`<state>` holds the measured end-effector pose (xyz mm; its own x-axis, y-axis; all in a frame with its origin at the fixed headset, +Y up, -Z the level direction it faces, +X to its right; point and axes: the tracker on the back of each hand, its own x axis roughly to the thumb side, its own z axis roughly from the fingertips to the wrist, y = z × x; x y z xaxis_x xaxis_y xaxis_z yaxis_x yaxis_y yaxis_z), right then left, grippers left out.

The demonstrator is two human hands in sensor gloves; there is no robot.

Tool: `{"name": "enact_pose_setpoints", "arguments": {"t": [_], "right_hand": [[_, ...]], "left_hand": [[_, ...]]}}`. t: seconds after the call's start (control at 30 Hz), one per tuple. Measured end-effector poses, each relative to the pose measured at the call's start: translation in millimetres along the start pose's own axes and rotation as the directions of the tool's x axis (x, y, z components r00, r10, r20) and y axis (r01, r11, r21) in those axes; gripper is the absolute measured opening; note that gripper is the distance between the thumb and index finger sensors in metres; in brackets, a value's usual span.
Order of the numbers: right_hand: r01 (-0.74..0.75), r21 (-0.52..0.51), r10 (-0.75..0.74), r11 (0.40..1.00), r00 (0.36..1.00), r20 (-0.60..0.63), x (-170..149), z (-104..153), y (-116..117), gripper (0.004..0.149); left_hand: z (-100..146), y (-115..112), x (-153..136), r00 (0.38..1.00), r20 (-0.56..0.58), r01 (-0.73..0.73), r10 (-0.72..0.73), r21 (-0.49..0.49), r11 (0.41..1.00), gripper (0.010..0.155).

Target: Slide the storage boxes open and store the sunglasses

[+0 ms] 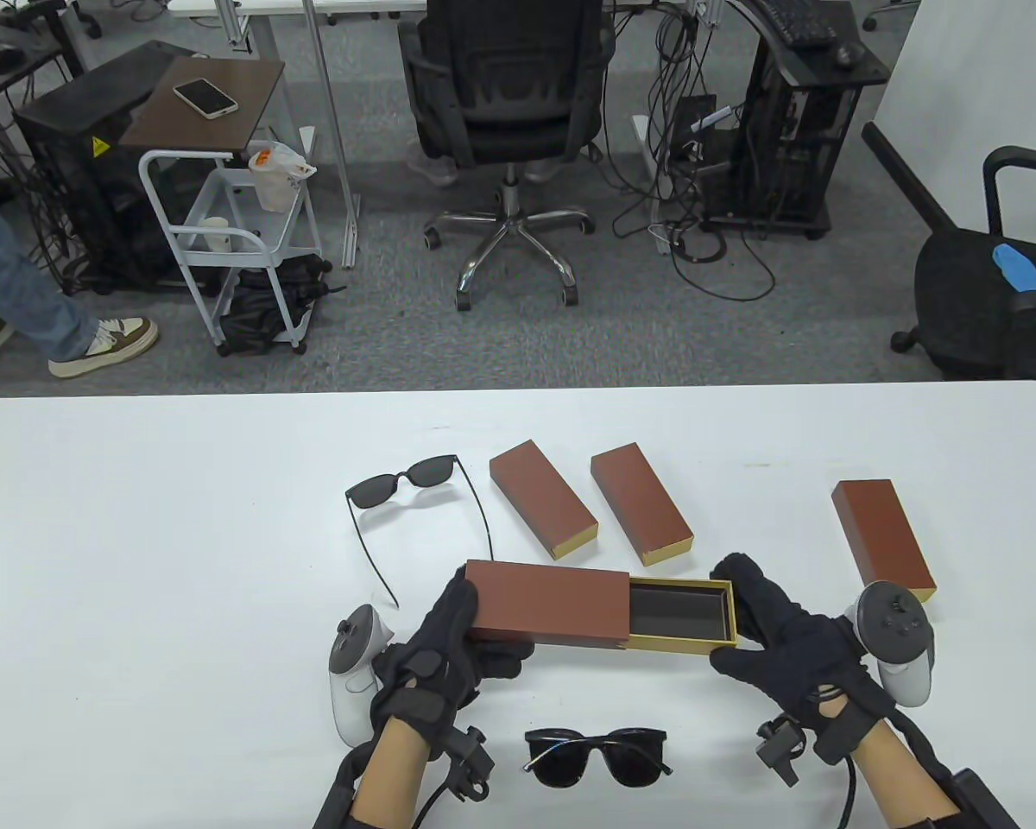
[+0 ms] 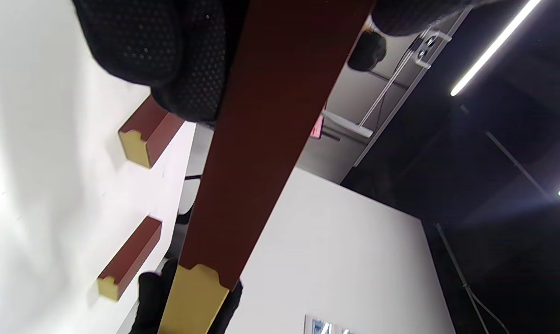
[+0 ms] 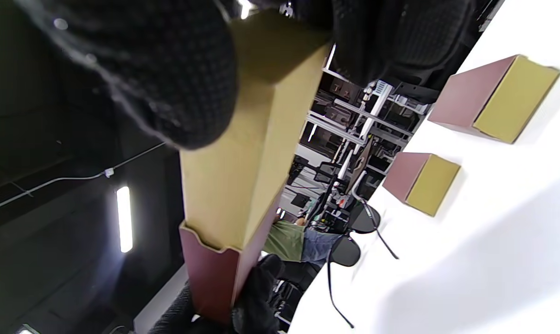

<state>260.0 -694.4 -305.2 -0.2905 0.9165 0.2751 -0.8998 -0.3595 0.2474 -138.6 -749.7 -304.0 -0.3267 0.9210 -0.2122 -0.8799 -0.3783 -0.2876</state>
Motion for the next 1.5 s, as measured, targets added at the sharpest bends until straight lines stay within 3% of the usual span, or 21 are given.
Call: {"name": "enact_pose_setpoints", "arguments": {"t": [0.17, 0.27, 0.4, 0.63, 0.87, 1.03, 1.5], "right_hand": [[-0.114, 0.029, 0.116, 0.993, 0.987, -0.115, -9, 2, 9, 0.09], [-0.275, 0.045, 0.278, 0.961, 0.957, -0.086, -9, 3, 23, 0.079], [-0.575, 0.134, 0.576, 0.807, 0.817, 0.038, -1, 3, 61, 0.065], [-0.843, 0.139, 0.785, 0.519, 0.535, 0.312, 13, 8, 129, 0.046], [-0.921, 0.054, 0.837, 0.386, 0.375, 0.399, 19, 12, 157, 0.044], [-0.938, 0.095, 0.851, 0.333, 0.342, 0.397, 15, 10, 163, 0.042], [-0.944, 0.152, 0.855, 0.291, 0.328, 0.4, 12, 11, 169, 0.039]], "left_hand": [[7, 13, 6, 0.999, 0.047, -0.008, 0.001, 0.149, 0.989, 0.08], [11, 18, 9, 0.998, 0.062, 0.012, -0.025, 0.205, 0.979, 0.08], [12, 24, 8, 0.997, 0.058, 0.032, -0.05, 0.271, 0.962, 0.08], [10, 34, 0, 0.997, 0.038, 0.046, -0.061, 0.317, 0.947, 0.079], [8, 37, -1, 0.998, 0.021, 0.055, -0.065, 0.316, 0.947, 0.079], [7, 35, -1, 0.999, 0.011, 0.042, -0.047, 0.298, 0.954, 0.079], [6, 36, -3, 0.999, -0.004, 0.05, -0.051, 0.297, 0.954, 0.079]]}}
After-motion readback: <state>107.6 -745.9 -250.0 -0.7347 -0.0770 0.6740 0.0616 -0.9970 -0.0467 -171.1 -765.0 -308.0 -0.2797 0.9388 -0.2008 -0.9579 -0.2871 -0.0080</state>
